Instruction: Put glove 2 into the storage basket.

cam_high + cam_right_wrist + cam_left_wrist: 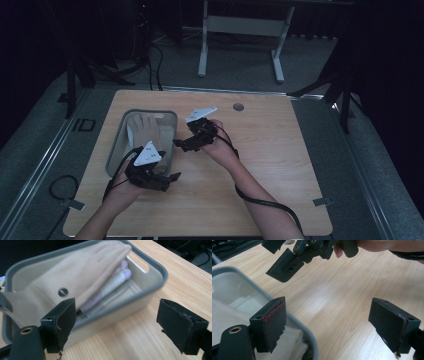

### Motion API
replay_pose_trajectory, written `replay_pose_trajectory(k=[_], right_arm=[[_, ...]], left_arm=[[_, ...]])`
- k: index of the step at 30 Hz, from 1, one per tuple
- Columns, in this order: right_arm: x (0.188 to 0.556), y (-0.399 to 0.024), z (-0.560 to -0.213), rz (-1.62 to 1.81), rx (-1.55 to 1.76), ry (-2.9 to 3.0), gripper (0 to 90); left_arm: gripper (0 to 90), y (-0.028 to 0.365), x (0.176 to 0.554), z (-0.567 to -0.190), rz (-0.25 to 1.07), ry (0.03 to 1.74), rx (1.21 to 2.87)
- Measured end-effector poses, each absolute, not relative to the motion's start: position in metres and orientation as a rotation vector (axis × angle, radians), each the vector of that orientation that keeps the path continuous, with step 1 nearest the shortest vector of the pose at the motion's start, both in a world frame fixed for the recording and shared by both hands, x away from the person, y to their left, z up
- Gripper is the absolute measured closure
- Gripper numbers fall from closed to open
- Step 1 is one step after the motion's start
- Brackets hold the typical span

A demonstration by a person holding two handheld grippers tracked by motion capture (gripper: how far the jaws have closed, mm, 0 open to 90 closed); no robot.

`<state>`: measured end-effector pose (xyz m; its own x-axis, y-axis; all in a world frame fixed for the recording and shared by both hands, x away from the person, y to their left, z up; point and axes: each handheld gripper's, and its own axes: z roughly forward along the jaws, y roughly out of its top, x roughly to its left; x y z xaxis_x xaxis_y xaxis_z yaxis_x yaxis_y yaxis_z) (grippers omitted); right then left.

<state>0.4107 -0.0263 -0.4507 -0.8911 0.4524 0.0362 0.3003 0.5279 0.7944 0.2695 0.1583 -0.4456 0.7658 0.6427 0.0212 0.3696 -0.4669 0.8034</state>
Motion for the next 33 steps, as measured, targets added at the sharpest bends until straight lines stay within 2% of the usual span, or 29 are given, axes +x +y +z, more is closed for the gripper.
replay_pose_trajectory(k=[33], right_arm=[[0.389,-0.126,-0.509,1.249,0.772,2.593,16.0]], left_arm=[[15.3,0.083,0.274,-0.505,0.213,0.606,2.152]])
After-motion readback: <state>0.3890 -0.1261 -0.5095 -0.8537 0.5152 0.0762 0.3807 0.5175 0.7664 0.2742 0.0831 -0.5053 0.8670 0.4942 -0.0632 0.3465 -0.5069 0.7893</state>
